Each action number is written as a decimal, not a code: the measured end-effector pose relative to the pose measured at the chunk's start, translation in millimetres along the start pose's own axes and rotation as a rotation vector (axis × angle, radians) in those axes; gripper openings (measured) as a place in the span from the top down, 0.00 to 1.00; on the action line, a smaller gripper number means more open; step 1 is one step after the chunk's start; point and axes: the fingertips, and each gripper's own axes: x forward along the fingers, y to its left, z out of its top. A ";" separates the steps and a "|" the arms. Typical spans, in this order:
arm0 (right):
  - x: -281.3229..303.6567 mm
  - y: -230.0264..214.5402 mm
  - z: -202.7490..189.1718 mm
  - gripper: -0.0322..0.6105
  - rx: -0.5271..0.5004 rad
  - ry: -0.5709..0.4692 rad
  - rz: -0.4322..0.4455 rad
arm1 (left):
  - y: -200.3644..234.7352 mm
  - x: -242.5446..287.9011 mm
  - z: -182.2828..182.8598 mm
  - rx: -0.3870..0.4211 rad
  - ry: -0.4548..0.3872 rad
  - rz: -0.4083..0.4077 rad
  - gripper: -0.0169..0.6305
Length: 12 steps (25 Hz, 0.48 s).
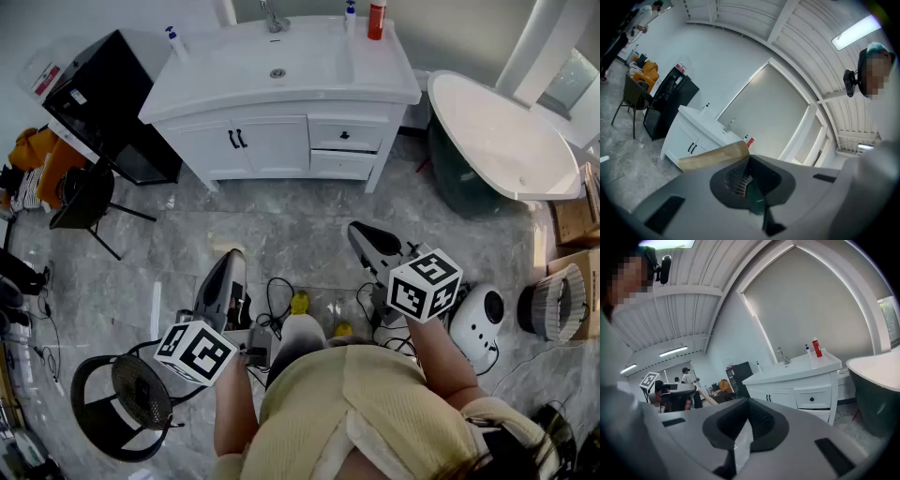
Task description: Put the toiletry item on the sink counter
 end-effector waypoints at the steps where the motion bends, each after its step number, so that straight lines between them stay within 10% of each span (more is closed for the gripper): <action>1: -0.2 0.5 -0.4 0.91 0.000 0.001 0.001 | -1.2 0.1 -0.3 0.001 0.001 -0.002 0.92; 12: -6.8 -7.8 2.9 0.91 0.021 -0.014 0.014 | -10.3 6.5 -7.8 0.003 0.007 -0.006 0.92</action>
